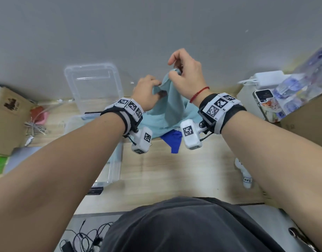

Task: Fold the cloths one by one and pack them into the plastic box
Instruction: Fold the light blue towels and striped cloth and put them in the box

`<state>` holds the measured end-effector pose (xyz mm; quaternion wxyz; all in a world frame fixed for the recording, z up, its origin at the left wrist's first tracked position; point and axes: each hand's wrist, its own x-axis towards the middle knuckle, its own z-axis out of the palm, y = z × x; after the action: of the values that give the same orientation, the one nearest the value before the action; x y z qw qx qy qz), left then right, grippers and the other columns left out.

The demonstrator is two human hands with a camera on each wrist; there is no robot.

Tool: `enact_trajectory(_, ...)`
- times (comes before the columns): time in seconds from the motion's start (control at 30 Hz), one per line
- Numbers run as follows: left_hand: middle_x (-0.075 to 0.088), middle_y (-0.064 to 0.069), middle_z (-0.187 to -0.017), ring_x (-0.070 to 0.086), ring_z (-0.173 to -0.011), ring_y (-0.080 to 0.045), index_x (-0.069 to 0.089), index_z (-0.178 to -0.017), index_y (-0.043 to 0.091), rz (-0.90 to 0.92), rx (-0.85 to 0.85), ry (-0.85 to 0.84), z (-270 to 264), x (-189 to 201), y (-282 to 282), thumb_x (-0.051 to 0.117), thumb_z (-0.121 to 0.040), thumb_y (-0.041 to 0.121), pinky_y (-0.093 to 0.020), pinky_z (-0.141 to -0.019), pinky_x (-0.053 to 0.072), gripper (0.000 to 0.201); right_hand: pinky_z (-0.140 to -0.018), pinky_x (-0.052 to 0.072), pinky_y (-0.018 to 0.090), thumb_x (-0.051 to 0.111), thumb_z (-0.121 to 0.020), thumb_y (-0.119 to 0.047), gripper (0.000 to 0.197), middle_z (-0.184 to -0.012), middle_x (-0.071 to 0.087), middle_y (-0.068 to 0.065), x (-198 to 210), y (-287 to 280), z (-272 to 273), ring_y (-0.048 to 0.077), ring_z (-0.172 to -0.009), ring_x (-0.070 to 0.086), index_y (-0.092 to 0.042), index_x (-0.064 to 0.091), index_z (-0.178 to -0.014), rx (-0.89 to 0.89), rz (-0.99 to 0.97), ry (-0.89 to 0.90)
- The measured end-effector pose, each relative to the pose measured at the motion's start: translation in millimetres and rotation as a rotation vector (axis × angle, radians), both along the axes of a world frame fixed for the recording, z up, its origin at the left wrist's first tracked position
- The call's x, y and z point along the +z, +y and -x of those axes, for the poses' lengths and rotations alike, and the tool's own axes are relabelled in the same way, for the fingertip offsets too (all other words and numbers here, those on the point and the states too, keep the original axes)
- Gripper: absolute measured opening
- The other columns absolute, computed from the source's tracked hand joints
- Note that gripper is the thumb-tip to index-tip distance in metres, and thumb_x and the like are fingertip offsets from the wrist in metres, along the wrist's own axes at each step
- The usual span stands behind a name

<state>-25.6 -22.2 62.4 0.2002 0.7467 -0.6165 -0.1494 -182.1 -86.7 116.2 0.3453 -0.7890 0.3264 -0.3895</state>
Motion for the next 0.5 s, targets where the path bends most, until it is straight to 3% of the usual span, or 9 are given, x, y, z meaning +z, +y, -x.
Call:
enact_trajectory(0.07, 0.06, -0.003, -0.084, 0.055, -0.087, -0.03, 0.066, -0.082, 0.019, -0.001, -0.023, -0.011, 2.8, 8.2, 13.2, 0.058, -0.089, 0.036, -0.032, -0.073, 0.037, 0.02, -0.064, 0.034, 0.018, 0.05, -0.073, -0.005, 0.025, -0.07, 0.045, -0.006, 1.9, 10.5, 4.1, 0.007, -0.06, 0.04, -0.008, 0.057, -0.097, -0.035, -0.001, 0.022)
enact_trajectory(0.13, 0.056, 0.003, -0.064, 0.054, -0.072, -0.027, 0.059, -0.07, 0.021, -0.03, -0.01, -0.017, 1.4, 13.8, 24.9, 0.052, -0.095, 0.029, -0.032, -0.064, 0.033, 0.028, -0.069, 0.033, 0.02, 0.049, -0.08, -0.004, 0.027, -0.073, 0.043, -0.013, -3.4, 15.9, 10.1, 0.011, -0.069, 0.043, -0.007, 0.057, -0.106, -0.09, -0.01, 0.079)
enact_trajectory(0.2, 0.049, 0.003, -0.055, 0.052, -0.064, -0.027, 0.048, -0.061, 0.02, -0.054, 0.005, -0.039, -5.6, 16.2, 41.8, 0.047, -0.099, 0.031, -0.033, -0.061, 0.034, 0.039, -0.074, 0.034, 0.022, 0.052, -0.088, -0.008, 0.025, -0.077, 0.046, -0.016, -13.2, 26.6, 20.4, 0.015, -0.078, 0.047, -0.008, 0.057, -0.112, -0.153, -0.005, 0.199)
enact_trajectory(0.27, 0.052, -0.003, -0.059, 0.056, -0.07, -0.033, 0.041, -0.059, 0.02, -0.054, 0.026, -0.083, -13.6, 15.3, 58.9, 0.044, -0.1, 0.036, -0.033, -0.064, 0.035, 0.044, -0.082, 0.039, 0.029, 0.059, -0.091, -0.021, 0.021, -0.09, 0.061, -0.004, -25.8, 36.0, 34.5, 0.024, -0.089, 0.056, -0.012, 0.063, -0.11, -0.159, 0.021, 0.407)
enact_trajectory(0.33, 0.062, -0.01, -0.071, 0.059, -0.078, -0.035, 0.042, -0.062, 0.022, -0.039, 0.04, -0.136, -21.5, 12.1, 80.2, 0.041, -0.1, 0.041, -0.036, -0.07, 0.034, 0.043, -0.075, 0.043, 0.034, 0.06, -0.091, -0.044, 0.03, -0.091, 0.065, 0.009, -39.8, 53.4, 46.1, 0.032, -0.093, 0.06, -0.017, 0.07, -0.101, -0.144, 0.028, 0.723)
enact_trajectory(0.4, 0.068, -0.013, -0.08, 0.061, -0.082, -0.035, 0.054, -0.07, 0.023, -0.017, 0.018, -0.176, -24.1, 6.5, 98.5, 0.041, -0.1, 0.045, -0.036, -0.072, 0.034, 0.039, -0.063, 0.038, 0.032, 0.055, -0.086, -0.063, 0.046, -0.075, 0.058, 0.005, -50.7, 74.1, 56.0, 0.032, -0.085, 0.059, -0.02, 0.067, -0.081, -0.118, -0.011, 0.965)
enact_trajectory(0.5, 0.067, -0.013, -0.077, 0.06, -0.077, -0.034, 0.061, -0.073, 0.017, -0.007, -0.04, -0.19, -23.5, -4.4, 123.2, 0.044, -0.097, 0.05, -0.039, -0.073, 0.042, 0.044, -0.057, 0.034, 0.033, 0.056, -0.076, -0.075, 0.059, -0.059, 0.047, 0.0, -62.5, 111.4, 68.2, 0.027, -0.07, 0.051, -0.018, 0.049, -0.062, -0.005, -0.11, 1.083)
